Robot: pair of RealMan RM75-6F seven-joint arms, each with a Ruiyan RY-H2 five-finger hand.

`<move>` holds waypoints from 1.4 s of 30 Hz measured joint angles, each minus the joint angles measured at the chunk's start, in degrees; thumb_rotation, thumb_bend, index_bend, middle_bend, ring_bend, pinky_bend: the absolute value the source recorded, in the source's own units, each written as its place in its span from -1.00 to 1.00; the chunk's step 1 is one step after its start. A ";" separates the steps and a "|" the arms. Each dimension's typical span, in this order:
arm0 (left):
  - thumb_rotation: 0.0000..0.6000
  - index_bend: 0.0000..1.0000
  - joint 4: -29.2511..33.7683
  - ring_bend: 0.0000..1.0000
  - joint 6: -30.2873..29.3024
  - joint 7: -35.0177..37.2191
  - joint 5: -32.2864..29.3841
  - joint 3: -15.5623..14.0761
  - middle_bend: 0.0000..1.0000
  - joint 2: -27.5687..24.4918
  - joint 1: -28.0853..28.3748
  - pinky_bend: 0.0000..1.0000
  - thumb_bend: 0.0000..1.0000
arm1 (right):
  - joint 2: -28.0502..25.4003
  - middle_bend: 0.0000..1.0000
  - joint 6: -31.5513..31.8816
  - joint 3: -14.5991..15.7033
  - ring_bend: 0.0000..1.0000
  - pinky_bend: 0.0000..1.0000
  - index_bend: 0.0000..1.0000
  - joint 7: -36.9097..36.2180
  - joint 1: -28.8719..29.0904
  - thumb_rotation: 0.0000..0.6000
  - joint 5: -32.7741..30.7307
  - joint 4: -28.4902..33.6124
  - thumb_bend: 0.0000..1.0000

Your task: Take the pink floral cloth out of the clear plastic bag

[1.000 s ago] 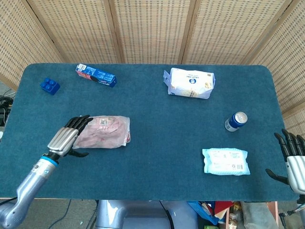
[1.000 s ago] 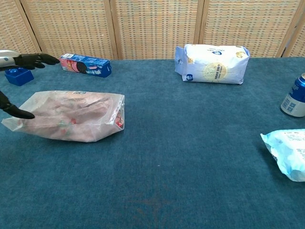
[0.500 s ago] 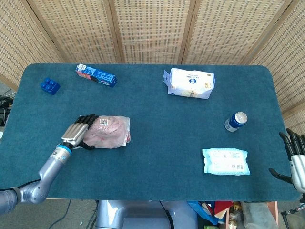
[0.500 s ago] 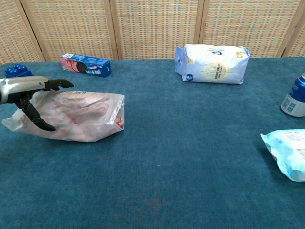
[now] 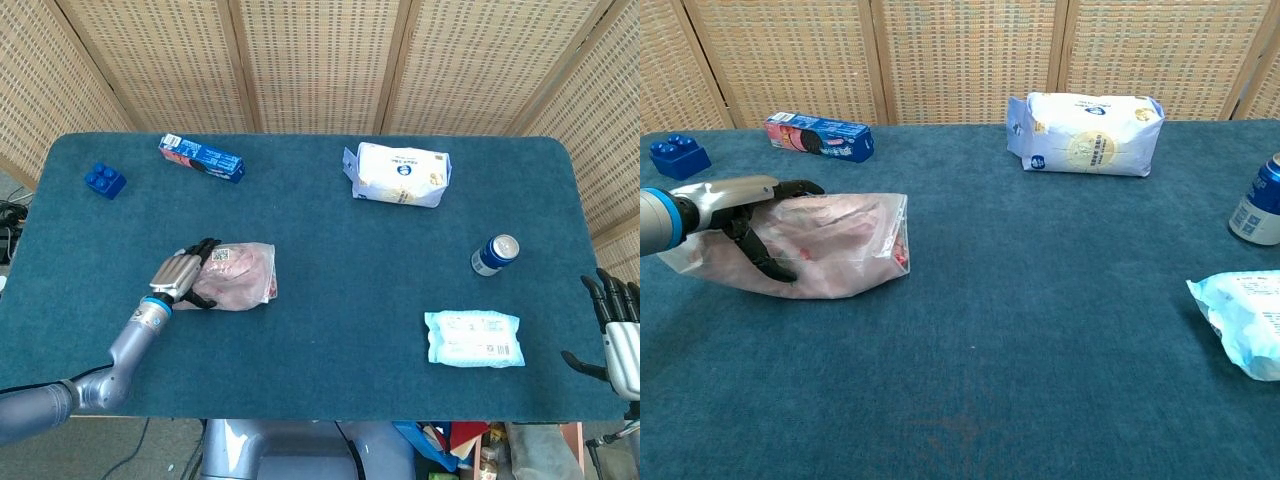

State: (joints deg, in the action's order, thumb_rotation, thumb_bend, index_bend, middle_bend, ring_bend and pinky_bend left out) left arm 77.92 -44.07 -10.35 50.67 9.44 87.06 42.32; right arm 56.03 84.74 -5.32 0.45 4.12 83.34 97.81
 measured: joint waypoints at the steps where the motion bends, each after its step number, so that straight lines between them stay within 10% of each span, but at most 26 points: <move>1: 1.00 -0.36 -0.07 -0.10 0.03 0.15 0.22 -0.14 -0.05 0.18 0.02 0.09 -0.92 | 0.00 -1.00 -0.04 -0.01 -1.00 -1.00 -1.00 -0.01 0.00 1.00 -0.05 0.01 -1.00; 9: 1.00 0.44 0.50 0.19 -4.35 4.35 5.28 0.10 0.40 1.02 -1.93 0.32 -0.47 | 0.08 -1.00 -0.86 0.19 -1.00 -1.00 -1.00 -0.36 0.21 1.00 -0.14 0.05 -1.00; 26: 1.00 0.52 -7.18 0.20 -27.93 38.70 37.43 1.32 0.41 6.58 -4.60 0.32 -0.46 | -9.62 -1.00 -8.25 -1.41 -1.00 -1.00 -0.93 -23.02 6.87 1.00 5.44 5.22 -1.00; 35: 1.00 0.53 -9.40 0.20 -29.58 38.59 39.18 3.98 0.41 12.15 -0.19 0.32 -0.46 | -21.98 -0.88 -16.81 -5.55 -1.00 -1.00 -0.30 -52.08 16.22 1.00 7.78 10.71 -0.86; 42: 1.00 0.54 -7.88 0.20 -28.75 36.66 37.31 6.53 0.41 13.60 2.15 0.32 -0.46 | -28.98 -0.87 -23.71 -9.34 -1.00 -1.00 -0.16 -60.14 22.97 1.00 6.77 17.06 -0.84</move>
State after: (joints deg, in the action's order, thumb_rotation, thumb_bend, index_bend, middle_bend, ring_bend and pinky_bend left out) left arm 70.04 -72.81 26.31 87.99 15.97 100.66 44.47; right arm 27.05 61.03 -14.66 -59.69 27.09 90.11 114.87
